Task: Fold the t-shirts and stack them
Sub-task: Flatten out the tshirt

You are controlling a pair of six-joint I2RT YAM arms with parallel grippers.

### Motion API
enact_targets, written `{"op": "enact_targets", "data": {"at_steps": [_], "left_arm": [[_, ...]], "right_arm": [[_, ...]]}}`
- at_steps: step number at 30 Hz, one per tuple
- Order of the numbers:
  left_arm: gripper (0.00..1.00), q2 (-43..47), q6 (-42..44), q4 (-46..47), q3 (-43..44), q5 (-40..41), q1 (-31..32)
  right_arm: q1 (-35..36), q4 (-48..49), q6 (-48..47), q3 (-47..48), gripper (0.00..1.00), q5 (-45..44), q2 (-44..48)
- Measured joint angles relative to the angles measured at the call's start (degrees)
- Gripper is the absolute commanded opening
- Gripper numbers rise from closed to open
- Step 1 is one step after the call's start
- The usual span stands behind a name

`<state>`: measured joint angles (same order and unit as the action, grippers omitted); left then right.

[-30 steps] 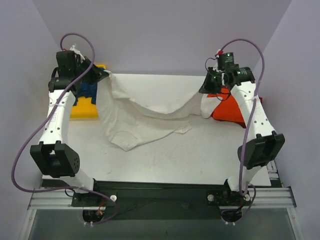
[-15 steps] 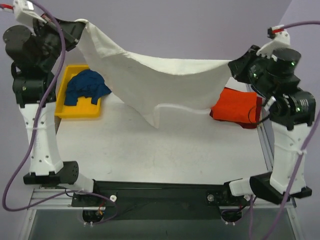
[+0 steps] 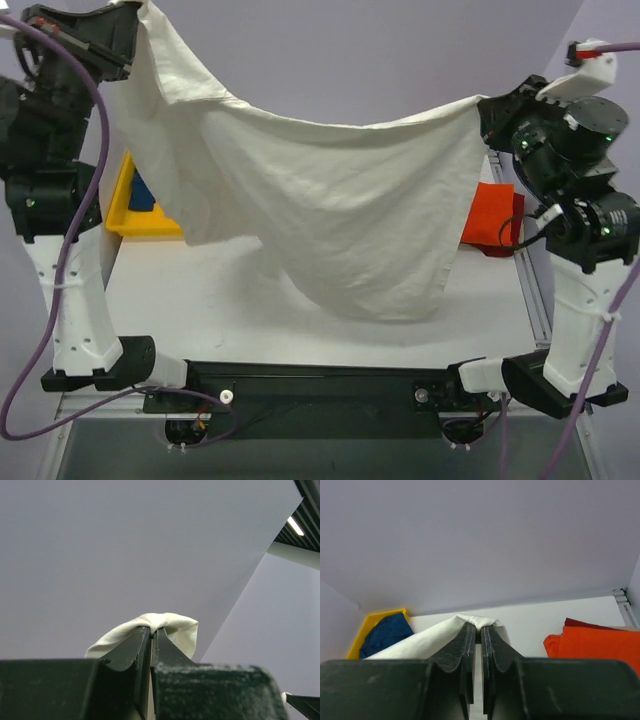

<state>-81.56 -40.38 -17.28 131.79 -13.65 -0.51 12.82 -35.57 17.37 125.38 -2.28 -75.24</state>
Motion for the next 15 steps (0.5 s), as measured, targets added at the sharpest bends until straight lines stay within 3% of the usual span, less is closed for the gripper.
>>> {"op": "enact_targets", "data": {"at_steps": [6, 10, 15], "left_arm": [[0.0, -13.7, -0.04, 0.72, 1.86, -4.0, 3.3], [0.0, -24.24, 0.35, -4.15, 4.13, -6.14, 3.8], [0.0, -26.91, 0.87, -8.83, 4.13, -7.19, 3.8]], "right_arm": [[-0.09, 0.48, -1.01, -2.54, 0.0, -0.55, -9.33], [-0.09, -0.04, -1.03, -3.61, 0.0, -0.39, -13.75], [-0.09, -0.42, -1.01, -3.78, 0.0, -0.31, -13.4]]}}
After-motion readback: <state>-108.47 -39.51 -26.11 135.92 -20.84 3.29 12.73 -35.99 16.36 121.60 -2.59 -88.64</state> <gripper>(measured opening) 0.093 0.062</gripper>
